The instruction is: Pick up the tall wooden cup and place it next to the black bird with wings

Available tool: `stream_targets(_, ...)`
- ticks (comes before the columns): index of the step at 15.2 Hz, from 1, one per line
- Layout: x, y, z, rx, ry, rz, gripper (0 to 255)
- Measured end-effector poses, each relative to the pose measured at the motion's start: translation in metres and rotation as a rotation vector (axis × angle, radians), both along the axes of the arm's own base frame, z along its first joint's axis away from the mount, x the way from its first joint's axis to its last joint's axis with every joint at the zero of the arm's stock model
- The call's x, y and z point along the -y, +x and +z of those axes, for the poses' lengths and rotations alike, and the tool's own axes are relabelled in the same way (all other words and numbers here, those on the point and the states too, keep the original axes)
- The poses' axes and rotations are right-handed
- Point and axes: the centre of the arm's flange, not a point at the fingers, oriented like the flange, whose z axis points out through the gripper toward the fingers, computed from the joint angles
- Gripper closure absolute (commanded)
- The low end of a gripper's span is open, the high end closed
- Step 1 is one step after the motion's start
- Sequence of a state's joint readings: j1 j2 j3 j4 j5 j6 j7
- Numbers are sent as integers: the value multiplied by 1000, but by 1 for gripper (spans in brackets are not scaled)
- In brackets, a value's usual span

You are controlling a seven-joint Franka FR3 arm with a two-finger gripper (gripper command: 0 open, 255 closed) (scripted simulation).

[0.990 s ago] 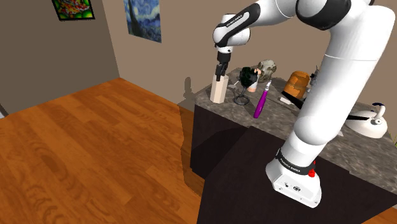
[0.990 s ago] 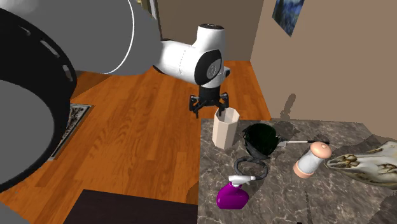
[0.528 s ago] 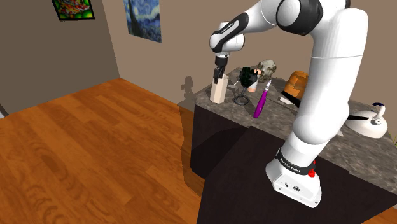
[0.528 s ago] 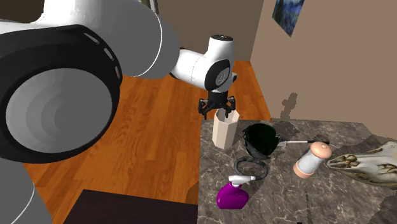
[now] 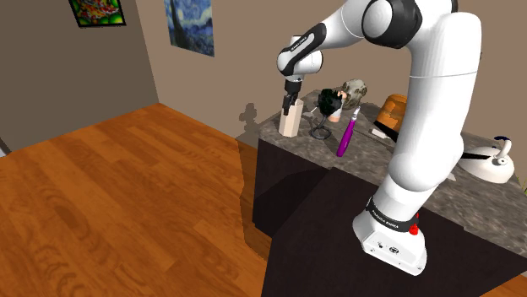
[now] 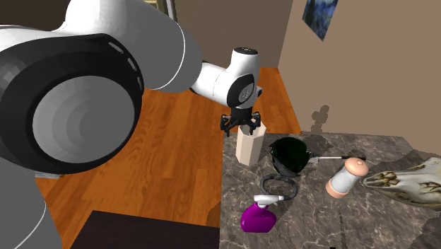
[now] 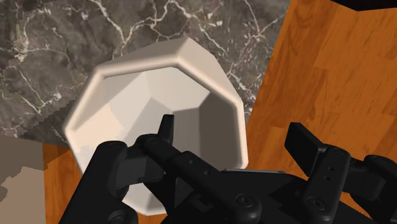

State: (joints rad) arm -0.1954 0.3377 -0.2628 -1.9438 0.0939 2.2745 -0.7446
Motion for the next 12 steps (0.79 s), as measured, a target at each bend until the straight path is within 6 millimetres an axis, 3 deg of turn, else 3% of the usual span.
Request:
stream_targets(2, 0, 0, 0, 0, 0, 0, 0)
stream_targets(3, 0, 0, 0, 0, 0, 0, 255)
stream_targets(12, 0, 0, 0, 0, 0, 0, 255)
